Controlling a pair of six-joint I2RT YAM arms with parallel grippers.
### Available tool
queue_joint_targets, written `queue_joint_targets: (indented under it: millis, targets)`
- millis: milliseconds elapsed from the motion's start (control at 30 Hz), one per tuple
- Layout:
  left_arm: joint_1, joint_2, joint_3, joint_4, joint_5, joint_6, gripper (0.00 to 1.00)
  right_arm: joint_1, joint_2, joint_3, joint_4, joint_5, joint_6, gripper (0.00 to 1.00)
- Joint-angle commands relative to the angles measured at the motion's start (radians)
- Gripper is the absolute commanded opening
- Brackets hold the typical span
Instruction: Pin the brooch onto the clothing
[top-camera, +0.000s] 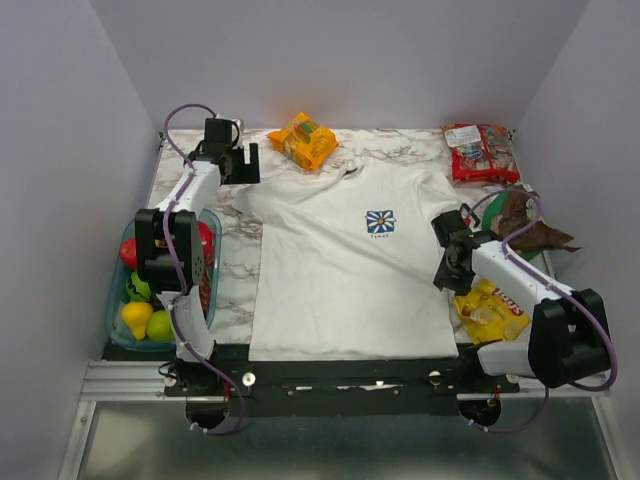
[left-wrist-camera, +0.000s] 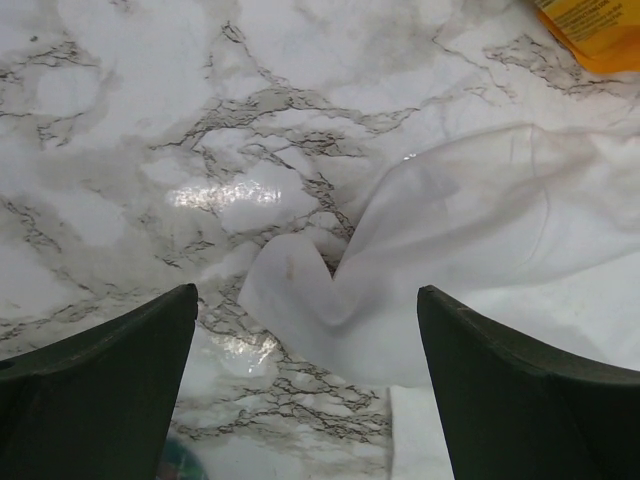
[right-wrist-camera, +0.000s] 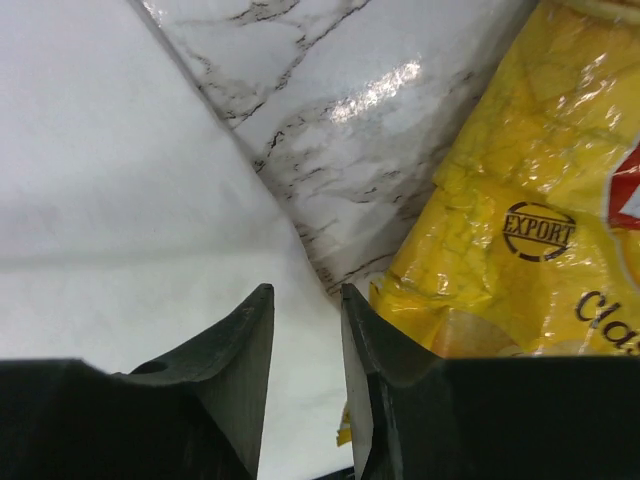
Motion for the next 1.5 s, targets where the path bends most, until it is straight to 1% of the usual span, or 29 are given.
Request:
queue_joint_targets:
  millis: [0,67,100,200,300,333,367,433,467,533,567,633,767,800,867,900,933,967,1000,1033,1067,1100,1133,1167,1233,1267,1367,1400,1467]
  targets:
    - [0.018,0.055,0.02,-0.012,0.225,-0.019,0.99,0.002,-0.025,0.069,-0.036,0.025,0.0,0.53]
    - [0.018,0.063,0.02,-0.015,0.278,-0.021,0.99,0.005,-0.037,0.086,-0.028,0.007,-0.015,0.6]
    - [0.018,0.069,0.02,-0.016,0.286,-0.024,0.99,0.008,-0.041,0.105,-0.024,0.005,-0.018,0.65]
    - [0.018,0.078,0.014,-0.039,0.299,-0.014,0.99,0.034,-0.061,0.134,-0.028,-0.004,-0.038,0.71]
    - [0.018,0.079,-0.007,-0.035,0.335,-0.017,0.99,0.066,-0.069,0.163,-0.028,-0.005,-0.036,0.73]
    - [0.018,0.078,-0.012,-0.032,0.351,-0.021,0.97,0.077,-0.071,0.169,-0.024,-0.005,-0.032,0.73]
    - [0.018,0.078,-0.018,-0.027,0.361,-0.019,0.87,0.1,-0.068,0.18,-0.019,-0.012,-0.032,0.73]
    - [0.018,0.083,-0.022,-0.03,0.377,-0.022,0.6,0.124,-0.06,0.195,-0.004,-0.019,-0.027,0.73]
    - [0.018,0.081,-0.024,-0.03,0.38,-0.024,0.36,0.147,-0.054,0.212,0.001,-0.016,-0.026,0.73]
    - [0.016,0.06,-0.047,-0.01,0.391,-0.033,0.15,0.172,-0.026,0.229,0.001,-0.01,-0.021,0.73]
    - [0.013,0.047,-0.061,0.002,0.392,-0.054,0.01,0.196,-0.016,0.24,0.001,-0.005,-0.018,0.73]
    - [0.001,-0.006,-0.122,0.051,0.401,-0.076,0.0,0.218,0.018,0.257,0.005,0.001,-0.013,0.73]
    - [-0.076,-0.121,-0.249,0.085,0.313,-0.136,0.0,0.259,0.051,0.263,0.036,-0.015,0.002,0.73]
    - [-0.13,-0.17,-0.303,0.092,0.287,-0.146,0.0,0.259,0.052,0.26,0.054,-0.019,0.003,0.73]
    - [-0.206,-0.218,-0.354,0.096,0.233,-0.148,0.0,0.261,0.055,0.249,0.076,-0.039,0.002,0.73]
    - [-0.278,-0.252,-0.384,0.09,0.175,-0.143,0.01,0.262,0.055,0.247,0.09,-0.041,-0.001,0.73]
    - [-0.306,-0.264,-0.4,0.071,0.158,-0.148,0.03,0.261,0.058,0.249,0.094,-0.045,-0.004,0.73]
    - [-0.33,-0.272,-0.414,0.065,0.159,-0.148,0.15,0.261,0.06,0.25,0.096,-0.048,-0.009,0.73]
    - [-0.352,-0.276,-0.436,0.054,0.159,-0.148,0.2,0.261,0.06,0.25,0.097,-0.047,-0.012,0.73]
    - [-0.375,-0.276,-0.446,0.028,0.159,-0.148,0.21,0.261,0.058,0.249,0.099,-0.045,-0.015,0.73]
    - [-0.382,-0.276,-0.452,0.014,0.159,-0.143,0.33,0.261,0.057,0.243,0.102,-0.045,-0.018,0.73]
    - [-0.387,-0.276,-0.458,0.005,0.158,-0.137,0.42,0.261,0.051,0.238,0.108,-0.045,-0.018,0.73]
    - [-0.39,-0.281,-0.461,-0.01,0.167,-0.131,0.53,0.261,0.046,0.232,0.113,-0.048,-0.019,0.73]
    - [-0.392,-0.29,-0.464,-0.01,0.171,-0.11,0.72,0.261,0.041,0.221,0.117,-0.051,-0.021,0.73]
    - [-0.392,-0.339,-0.469,-0.007,0.155,-0.091,0.81,0.261,0.032,0.212,0.127,-0.058,-0.021,0.73]
    - [-0.392,-0.361,-0.467,-0.004,0.142,-0.074,0.89,0.262,0.029,0.208,0.128,-0.058,-0.021,0.73]
    - [-0.387,-0.454,-0.463,0.022,0.106,-0.056,0.95,0.262,0.018,0.195,0.131,-0.059,-0.021,0.73]
    - [-0.378,-0.5,-0.47,0.034,0.101,-0.048,0.97,0.261,0.018,0.191,0.128,-0.058,-0.026,0.74]
    - [-0.355,-0.542,-0.489,0.075,0.107,-0.053,0.99,0.262,0.014,0.188,0.128,-0.055,-0.027,0.74]
